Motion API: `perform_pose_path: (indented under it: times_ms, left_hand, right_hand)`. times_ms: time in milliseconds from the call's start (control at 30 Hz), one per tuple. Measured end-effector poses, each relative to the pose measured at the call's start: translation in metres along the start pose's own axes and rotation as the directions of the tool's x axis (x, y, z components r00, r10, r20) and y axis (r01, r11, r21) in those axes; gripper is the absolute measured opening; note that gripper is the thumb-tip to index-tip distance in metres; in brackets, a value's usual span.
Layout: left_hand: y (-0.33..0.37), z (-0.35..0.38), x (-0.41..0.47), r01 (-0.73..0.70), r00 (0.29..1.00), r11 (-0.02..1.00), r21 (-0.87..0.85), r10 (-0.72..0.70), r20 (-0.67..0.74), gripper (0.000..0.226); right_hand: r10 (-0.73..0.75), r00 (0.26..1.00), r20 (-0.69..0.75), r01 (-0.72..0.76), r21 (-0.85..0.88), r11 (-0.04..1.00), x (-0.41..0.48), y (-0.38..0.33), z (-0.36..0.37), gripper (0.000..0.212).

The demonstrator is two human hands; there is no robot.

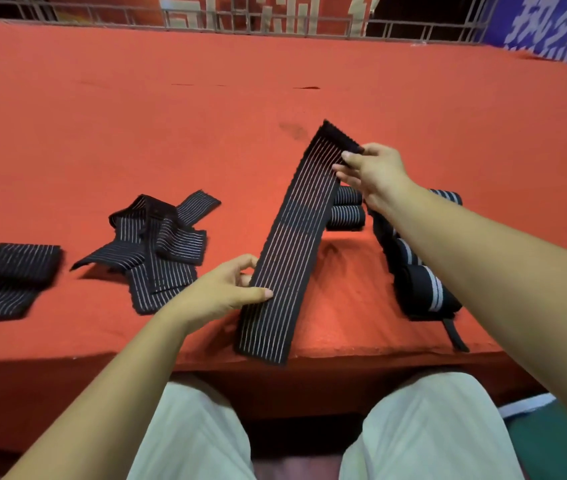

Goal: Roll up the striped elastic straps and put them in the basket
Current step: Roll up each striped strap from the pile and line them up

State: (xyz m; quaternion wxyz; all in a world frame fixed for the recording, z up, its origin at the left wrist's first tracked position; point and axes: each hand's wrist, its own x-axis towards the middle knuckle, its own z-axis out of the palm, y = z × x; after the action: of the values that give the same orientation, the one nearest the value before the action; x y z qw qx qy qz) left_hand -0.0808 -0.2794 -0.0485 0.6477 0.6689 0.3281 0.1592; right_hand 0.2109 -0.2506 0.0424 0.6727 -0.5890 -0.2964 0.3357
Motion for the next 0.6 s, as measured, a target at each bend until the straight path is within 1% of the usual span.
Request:
perform_pose_path:
  times_ms: [100,167,200,233,300,333,400,467,533,600]
  left_hand:
    - [-0.02,0.011,0.01,-0.003,0.994,0.993,0.117,0.016,-0.109,0.043]
    - [-0.036,0.017,0.015,-0.054,0.981,0.969,0.242,0.097,-0.168,0.056]
    - [-0.041,0.019,0.017,-0.081,0.97,0.951,0.299,0.144,-0.194,0.059]
    - [-0.046,0.02,0.018,-0.094,0.959,0.936,0.34,0.177,-0.221,0.055]
    - [-0.052,0.017,0.021,-0.112,0.943,0.91,0.399,0.224,-0.247,0.031]
    - [-0.053,0.015,0.022,-0.116,0.945,0.906,0.407,0.226,-0.235,0.021]
    - [-0.055,0.012,0.023,-0.134,0.961,0.917,0.376,0.212,-0.176,0.013]
    - [-0.057,0.012,0.023,-0.165,0.972,0.933,0.319,0.209,-0.11,0.018]
    - [-0.055,0.014,0.023,-0.189,0.973,0.919,0.346,0.222,-0.059,0.023]
    - [-0.057,0.014,0.025,-0.202,0.969,0.887,0.415,0.243,-0.049,0.024]
  right_hand:
    - [-0.06,0.997,0.041,0.064,-0.081,0.995,0.01,0.008,0.015,0.02]
    - [-0.076,0.995,0.061,0.083,-0.135,0.987,0.016,0.015,0.025,0.018]
    - [-0.076,0.995,0.065,0.085,-0.156,0.984,0.02,0.019,0.028,0.017]
    - [-0.07,0.995,0.069,0.081,-0.173,0.982,0.024,0.023,0.032,0.015]
    - [-0.051,0.995,0.081,0.067,-0.211,0.975,0.035,0.033,0.038,0.012]
    - [-0.039,0.996,0.083,0.057,-0.234,0.971,0.041,0.037,0.042,0.012]
    - [-0.011,0.998,0.067,0.031,-0.292,0.956,0.054,0.048,0.051,0.013]
    - [0.007,0.999,0.053,0.012,-0.36,0.933,0.069,0.059,0.062,0.014]
    - [0.02,0.999,0.046,0.001,-0.415,0.91,0.081,0.069,0.073,0.015]
    - [0.042,0.998,0.054,-0.011,-0.478,0.878,0.09,0.079,0.082,0.018]
